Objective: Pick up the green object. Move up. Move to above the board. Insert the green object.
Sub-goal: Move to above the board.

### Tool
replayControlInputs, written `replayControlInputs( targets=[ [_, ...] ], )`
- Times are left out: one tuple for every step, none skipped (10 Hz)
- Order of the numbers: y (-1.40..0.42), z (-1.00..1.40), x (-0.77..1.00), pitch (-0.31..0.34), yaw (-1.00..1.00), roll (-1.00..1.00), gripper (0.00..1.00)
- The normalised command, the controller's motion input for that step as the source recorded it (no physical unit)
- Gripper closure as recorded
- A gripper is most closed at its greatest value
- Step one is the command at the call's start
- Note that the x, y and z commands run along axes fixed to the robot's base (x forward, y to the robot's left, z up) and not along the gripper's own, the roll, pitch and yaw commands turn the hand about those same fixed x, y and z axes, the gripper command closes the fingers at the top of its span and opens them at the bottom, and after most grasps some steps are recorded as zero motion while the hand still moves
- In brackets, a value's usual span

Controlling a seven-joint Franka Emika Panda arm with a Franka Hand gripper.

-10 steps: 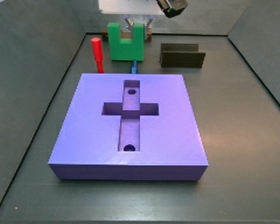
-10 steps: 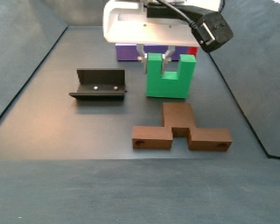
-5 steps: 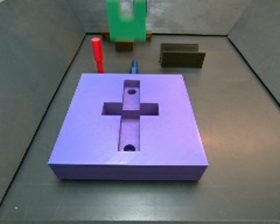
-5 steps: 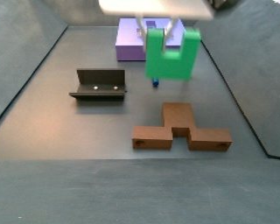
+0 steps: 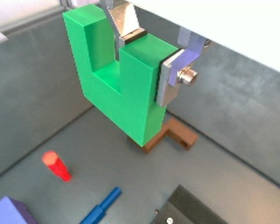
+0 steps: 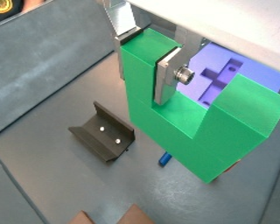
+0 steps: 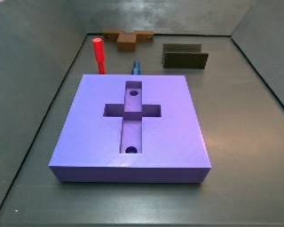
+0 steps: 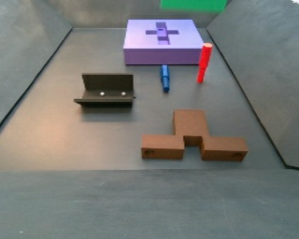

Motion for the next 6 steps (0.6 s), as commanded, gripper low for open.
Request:
replayControlInputs(
  targets=[
    [-1.40,0.19,-0.02,0.374,0.19,-0.03,1.00],
    [-1.40,0.18,-0.02,0.349,0.18,-0.02,1.00],
    [-1.40,0.20,-0.01,0.278,0.12,0.01,1.00],
    [-1.40,0.19,0.00,0.202,0.06,-0.02,1.00],
    [-1.40,0.20,0.01,0.141,0.03,0.02,1.00],
    [-1.40,0.20,0.02,0.126,0.02,0.02,1.00]
  ],
)
